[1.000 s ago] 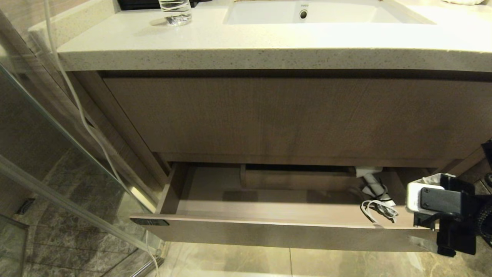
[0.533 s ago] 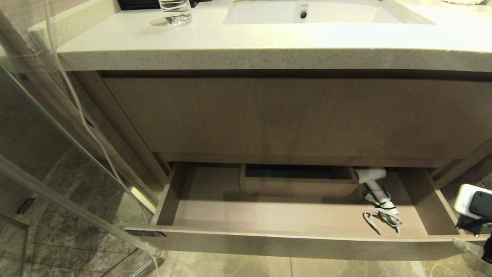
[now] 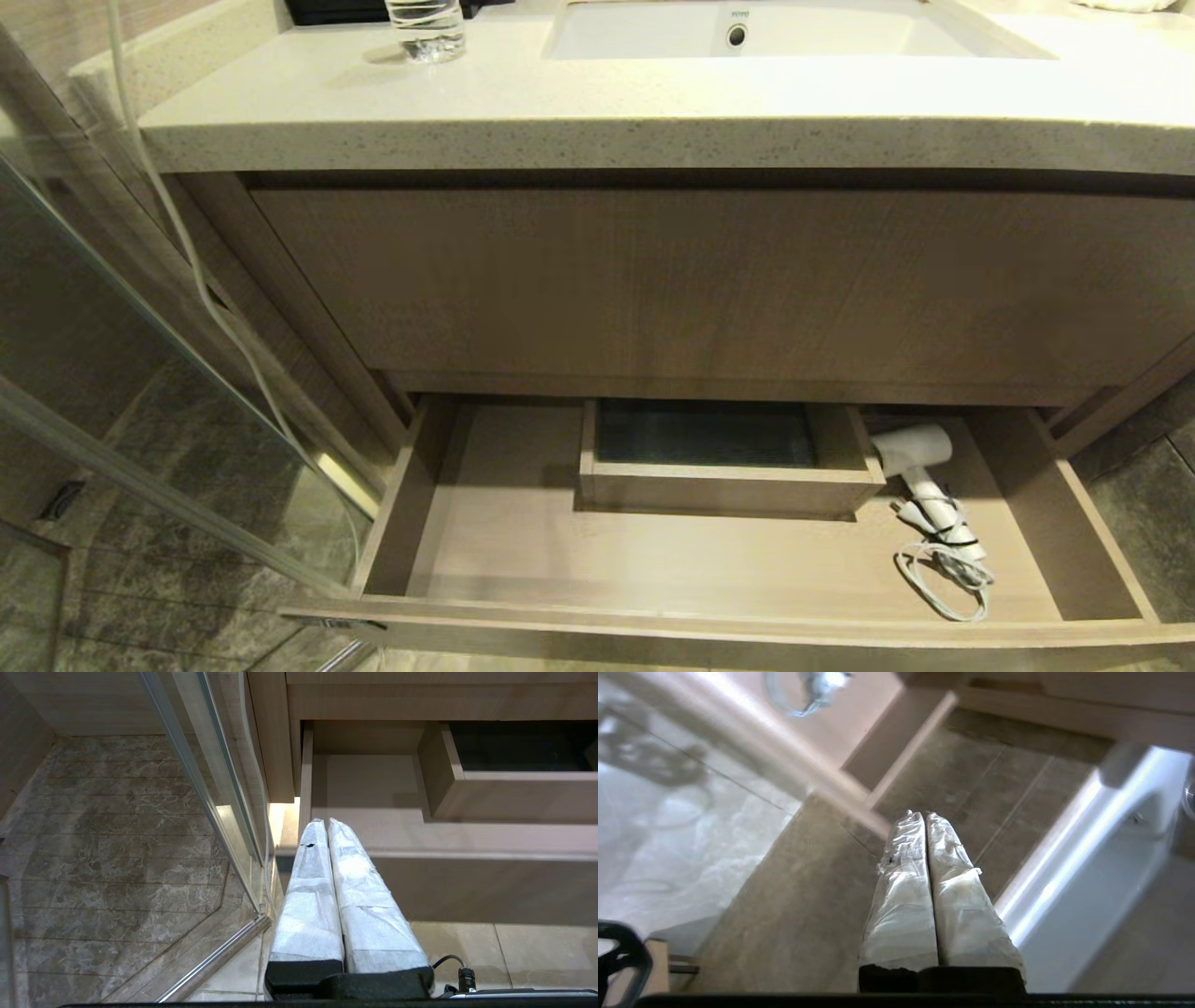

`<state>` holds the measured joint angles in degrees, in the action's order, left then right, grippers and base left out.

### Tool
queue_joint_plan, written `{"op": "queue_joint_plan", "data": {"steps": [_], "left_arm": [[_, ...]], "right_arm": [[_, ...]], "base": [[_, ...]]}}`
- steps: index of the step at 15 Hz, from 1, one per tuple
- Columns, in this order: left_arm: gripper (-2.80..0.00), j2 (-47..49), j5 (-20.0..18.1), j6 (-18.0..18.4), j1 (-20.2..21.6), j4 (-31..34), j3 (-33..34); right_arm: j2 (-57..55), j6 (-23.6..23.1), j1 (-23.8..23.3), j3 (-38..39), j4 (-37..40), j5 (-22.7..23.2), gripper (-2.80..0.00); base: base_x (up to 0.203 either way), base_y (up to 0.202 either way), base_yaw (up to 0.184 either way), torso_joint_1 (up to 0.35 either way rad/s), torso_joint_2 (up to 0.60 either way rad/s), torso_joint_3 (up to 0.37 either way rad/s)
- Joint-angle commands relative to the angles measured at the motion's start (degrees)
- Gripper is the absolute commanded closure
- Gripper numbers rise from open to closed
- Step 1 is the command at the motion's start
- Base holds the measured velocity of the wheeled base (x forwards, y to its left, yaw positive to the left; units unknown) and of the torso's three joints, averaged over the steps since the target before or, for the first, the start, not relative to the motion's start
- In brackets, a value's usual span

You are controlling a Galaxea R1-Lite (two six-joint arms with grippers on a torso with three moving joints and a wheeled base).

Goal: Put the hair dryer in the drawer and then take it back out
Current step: Pull open the drawer, then take the hairdryer out

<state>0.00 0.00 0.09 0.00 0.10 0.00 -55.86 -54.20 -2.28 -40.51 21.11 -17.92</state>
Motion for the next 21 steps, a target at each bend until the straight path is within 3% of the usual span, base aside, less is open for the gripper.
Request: {"op": "queue_joint_plan", "data": {"steps": [1, 10, 18, 21], "left_arm": [[0.0, 0.0, 0.0, 0.0, 0.0, 0.0, 0.0], [0.0, 0.0, 0.0, 0.0, 0.0, 0.0, 0.0], [0.0, 0.0, 0.0, 0.0, 0.0, 0.0, 0.0], [0.0, 0.0, 0.0, 0.0, 0.0, 0.0, 0.0]], "right_arm": [[-4.8, 0.7, -1.5, -3.4, 0.1, -1.3, 0.0], [-33.2, 7.7, -6.5, -18.4, -2.4, -4.4, 0.0], [-50.2, 9.3, -8.4, -15.5, -4.6, -4.4, 0.0], [-56.7, 12.4, -8.8, -15.3, -9.6, -3.6, 0.0]], "base": [[0.0, 0.0, 0.0, 0.0, 0.0, 0.0], [0.0, 0.0, 0.0, 0.0, 0.0, 0.0], [0.0, 0.0, 0.0, 0.0, 0.0, 0.0], [0.0, 0.0, 0.0, 0.0, 0.0, 0.0]]}}
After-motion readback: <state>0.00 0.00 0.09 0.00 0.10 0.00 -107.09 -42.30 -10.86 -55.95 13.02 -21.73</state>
